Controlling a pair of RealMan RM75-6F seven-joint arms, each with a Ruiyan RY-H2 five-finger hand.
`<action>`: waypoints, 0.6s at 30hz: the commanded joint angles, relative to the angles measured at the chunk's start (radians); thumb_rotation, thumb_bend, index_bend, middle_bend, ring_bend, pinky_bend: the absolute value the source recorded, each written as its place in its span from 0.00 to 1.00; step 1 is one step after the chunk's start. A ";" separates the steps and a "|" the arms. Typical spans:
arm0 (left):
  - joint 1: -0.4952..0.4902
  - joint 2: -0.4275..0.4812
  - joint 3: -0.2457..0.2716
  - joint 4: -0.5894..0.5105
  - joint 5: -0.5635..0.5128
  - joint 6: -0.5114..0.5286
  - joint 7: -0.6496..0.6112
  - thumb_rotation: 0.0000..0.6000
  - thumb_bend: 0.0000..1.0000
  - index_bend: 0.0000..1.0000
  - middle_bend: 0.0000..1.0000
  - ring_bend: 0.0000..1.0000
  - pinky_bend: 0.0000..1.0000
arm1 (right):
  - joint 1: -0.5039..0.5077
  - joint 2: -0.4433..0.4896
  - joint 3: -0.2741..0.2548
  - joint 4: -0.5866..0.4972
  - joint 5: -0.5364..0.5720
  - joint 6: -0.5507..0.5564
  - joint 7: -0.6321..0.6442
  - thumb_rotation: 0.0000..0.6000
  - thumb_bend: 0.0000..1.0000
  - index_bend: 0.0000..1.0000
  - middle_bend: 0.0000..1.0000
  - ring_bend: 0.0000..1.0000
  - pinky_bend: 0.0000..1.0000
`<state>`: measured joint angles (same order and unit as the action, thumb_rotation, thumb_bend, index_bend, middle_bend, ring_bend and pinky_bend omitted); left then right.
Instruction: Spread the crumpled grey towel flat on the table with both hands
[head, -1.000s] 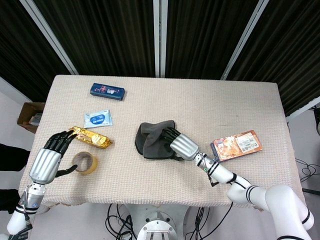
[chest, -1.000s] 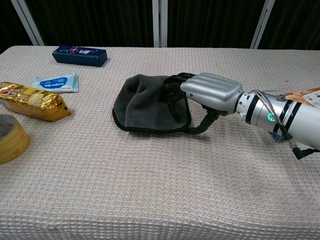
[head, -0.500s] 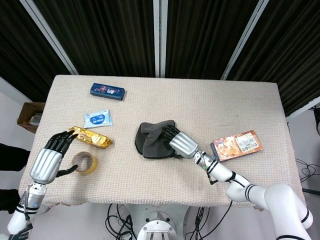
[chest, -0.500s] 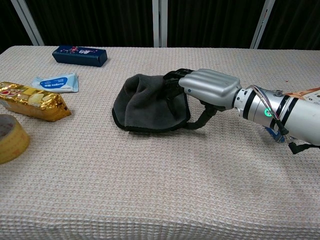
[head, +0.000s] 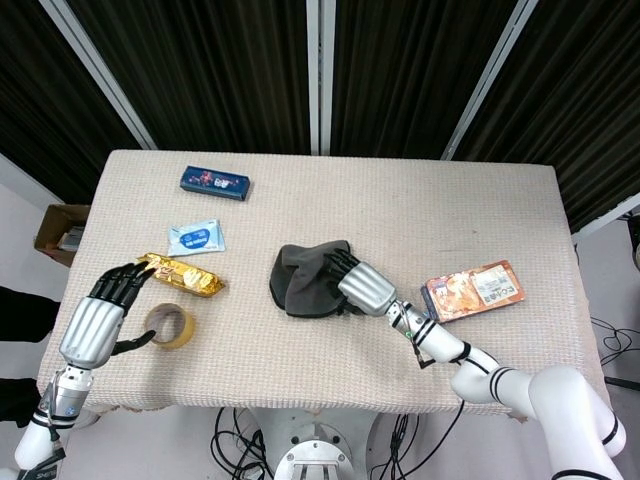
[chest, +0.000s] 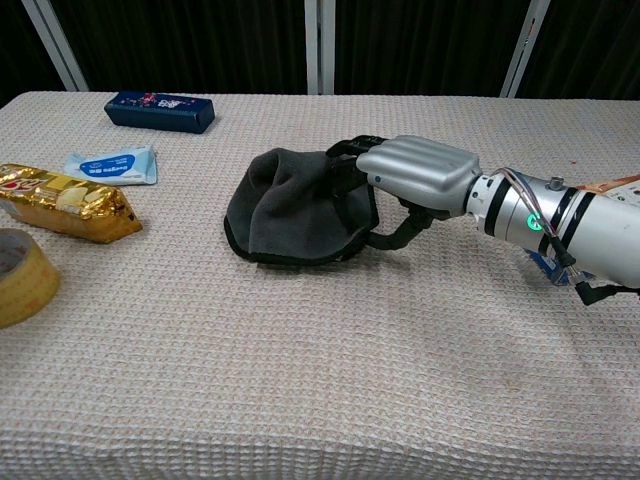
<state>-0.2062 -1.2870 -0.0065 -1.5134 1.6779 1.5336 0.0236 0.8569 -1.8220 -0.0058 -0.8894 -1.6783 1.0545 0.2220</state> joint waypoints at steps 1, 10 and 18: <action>0.003 0.001 0.000 0.000 0.000 0.004 -0.001 1.00 0.00 0.10 0.09 0.11 0.16 | 0.000 -0.014 -0.002 0.013 -0.004 0.009 0.001 1.00 0.37 0.56 0.25 0.00 0.00; -0.001 0.004 -0.007 0.002 -0.004 0.002 -0.016 1.00 0.00 0.10 0.09 0.11 0.16 | 0.001 0.011 0.022 -0.017 -0.024 0.094 -0.027 1.00 0.51 0.70 0.29 0.00 0.00; -0.061 -0.012 -0.053 -0.008 -0.042 -0.063 -0.131 1.00 0.00 0.10 0.09 0.11 0.16 | 0.051 0.117 0.140 -0.193 0.033 0.089 -0.130 1.00 0.51 0.70 0.29 0.00 0.00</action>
<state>-0.2482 -1.2909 -0.0448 -1.5165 1.6517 1.4936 -0.0805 0.8856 -1.7405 0.0911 -1.0332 -1.6740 1.1566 0.1335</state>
